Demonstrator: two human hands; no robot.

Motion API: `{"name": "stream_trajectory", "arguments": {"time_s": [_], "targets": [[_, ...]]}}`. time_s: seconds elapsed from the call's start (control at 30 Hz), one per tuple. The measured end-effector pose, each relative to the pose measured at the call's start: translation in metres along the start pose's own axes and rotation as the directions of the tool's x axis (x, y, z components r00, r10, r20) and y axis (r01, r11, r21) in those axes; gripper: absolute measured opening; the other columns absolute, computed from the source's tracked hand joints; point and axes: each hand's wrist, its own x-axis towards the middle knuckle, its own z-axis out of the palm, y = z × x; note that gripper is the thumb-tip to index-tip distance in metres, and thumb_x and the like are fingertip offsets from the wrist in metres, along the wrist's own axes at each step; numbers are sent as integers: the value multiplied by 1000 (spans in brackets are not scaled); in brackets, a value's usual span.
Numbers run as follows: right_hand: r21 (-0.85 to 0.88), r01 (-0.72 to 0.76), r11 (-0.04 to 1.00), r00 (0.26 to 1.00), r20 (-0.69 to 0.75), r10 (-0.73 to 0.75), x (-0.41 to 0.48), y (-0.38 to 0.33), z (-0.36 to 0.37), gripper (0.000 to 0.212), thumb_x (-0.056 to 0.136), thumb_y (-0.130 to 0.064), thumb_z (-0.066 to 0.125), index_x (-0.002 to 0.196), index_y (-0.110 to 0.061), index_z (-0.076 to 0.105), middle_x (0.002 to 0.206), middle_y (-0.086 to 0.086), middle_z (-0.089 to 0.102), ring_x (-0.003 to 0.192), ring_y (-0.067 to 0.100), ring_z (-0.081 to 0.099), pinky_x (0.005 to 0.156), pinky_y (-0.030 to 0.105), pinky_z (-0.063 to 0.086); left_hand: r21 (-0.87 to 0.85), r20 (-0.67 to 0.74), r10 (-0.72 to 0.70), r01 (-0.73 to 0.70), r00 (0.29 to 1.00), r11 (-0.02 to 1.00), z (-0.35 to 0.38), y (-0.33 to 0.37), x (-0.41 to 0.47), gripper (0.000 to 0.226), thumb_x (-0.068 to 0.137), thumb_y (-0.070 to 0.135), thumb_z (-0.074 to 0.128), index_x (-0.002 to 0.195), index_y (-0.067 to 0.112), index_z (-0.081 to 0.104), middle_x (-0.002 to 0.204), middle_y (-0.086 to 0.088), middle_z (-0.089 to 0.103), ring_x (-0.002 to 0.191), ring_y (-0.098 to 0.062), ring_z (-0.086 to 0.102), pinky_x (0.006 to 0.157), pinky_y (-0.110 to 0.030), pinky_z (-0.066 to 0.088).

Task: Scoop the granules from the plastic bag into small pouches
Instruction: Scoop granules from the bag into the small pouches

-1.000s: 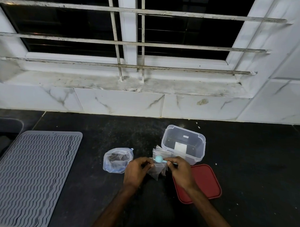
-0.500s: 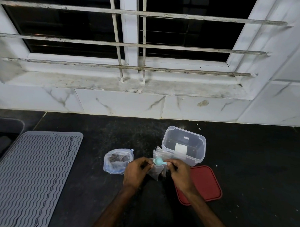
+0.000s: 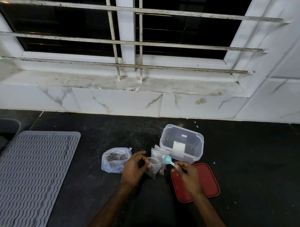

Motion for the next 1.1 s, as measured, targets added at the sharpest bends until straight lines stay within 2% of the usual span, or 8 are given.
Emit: {"name": "stream_trajectory", "arguments": {"time_s": [0.17, 0.27, 0.37, 0.53, 0.63, 0.8, 0.87, 1.1], "targets": [[-310, -118, 943, 991, -89, 95, -9, 39, -32, 21, 91, -8, 65, 79, -25, 67, 84, -2, 71, 79, 12, 64, 77, 30, 48, -91, 41, -14, 18, 999, 996, -2, -3, 0, 15, 84, 16, 73, 84, 29, 66, 90, 14, 73, 87, -3, 69, 84, -38, 59], [-555, -162, 816, 984, -149, 94, -7, 50, -47, 6, 91, -21, 65, 95, -20, 70, 106, 1, 67, 94, 16, 60, 86, 32, 48, -133, 5, -25, 25, 1000, 991, -2, 2, -2, 25, 84, 15, 73, 94, 34, 62, 90, 12, 72, 87, -4, 69, 80, -33, 59], [-745, -175, 644, 977, -212, 19, -12, 43, -46, 30, 91, -38, 63, 115, -21, 63, 129, 0, 53, 118, 22, 48, 99, 36, 45, -202, -1, -41, 40, 999, 979, -2, 11, -6, 34, 83, 12, 74, 108, 33, 62, 96, 10, 72, 91, -4, 69, 78, -25, 58], [-380, 260, 888, 965, 59, -257, -15, -3, -10, 26, 84, -30, 73, 110, -25, 67, 109, -13, 61, 105, 6, 57, 90, 20, 44, -276, 11, 1, 2, 1000, 961, -2, 21, -6, 11, 79, 8, 78, 86, 14, 72, 86, 3, 76, 85, -11, 71, 78, -24, 57], [-206, 278, 938, 953, 181, -243, -6, -20, 15, 40, 82, -32, 75, 120, -29, 63, 118, -17, 60, 110, 2, 55, 94, 21, 46, -318, 10, 25, -21, 1000, 948, -4, 26, -2, 10, 78, 5, 78, 83, 10, 72, 83, -2, 76, 83, -18, 72, 78, -28, 58], [-181, 354, 918, 930, 172, -325, 5, -39, 30, 9, 83, -13, 72, 89, -20, 72, 90, -12, 67, 89, 3, 62, 78, 15, 47, -328, 24, 72, -60, 997, 943, -11, 31, 2, 4, 80, 2, 75, 82, 5, 73, 80, -5, 75, 79, -20, 72, 75, -27, 58], [-206, 350, 914, 934, 148, -325, 8, -43, 33, 9, 83, -10, 73, 81, -19, 72, 83, -11, 67, 83, 3, 61, 72, 14, 46, -309, 48, 79, -61, 996, 949, -12, 28, 4, 6, 81, 3, 74, 86, 7, 74, 84, -3, 76, 82, -17, 72, 77, -27, 57], [-452, 378, 808, 923, 119, -365, 15, -39, 35, 30, 78, -16, 77, 66, -33, 56, 67, -20, 54, 73, 2, 52, 69, 35, 48, -243, 42, 37, -26, 998, 970, -1, 23, -1, 11, 85, 5, 71, 89, 15, 74, 88, 3, 75, 88, -11, 70, 84, -33, 58]]}}
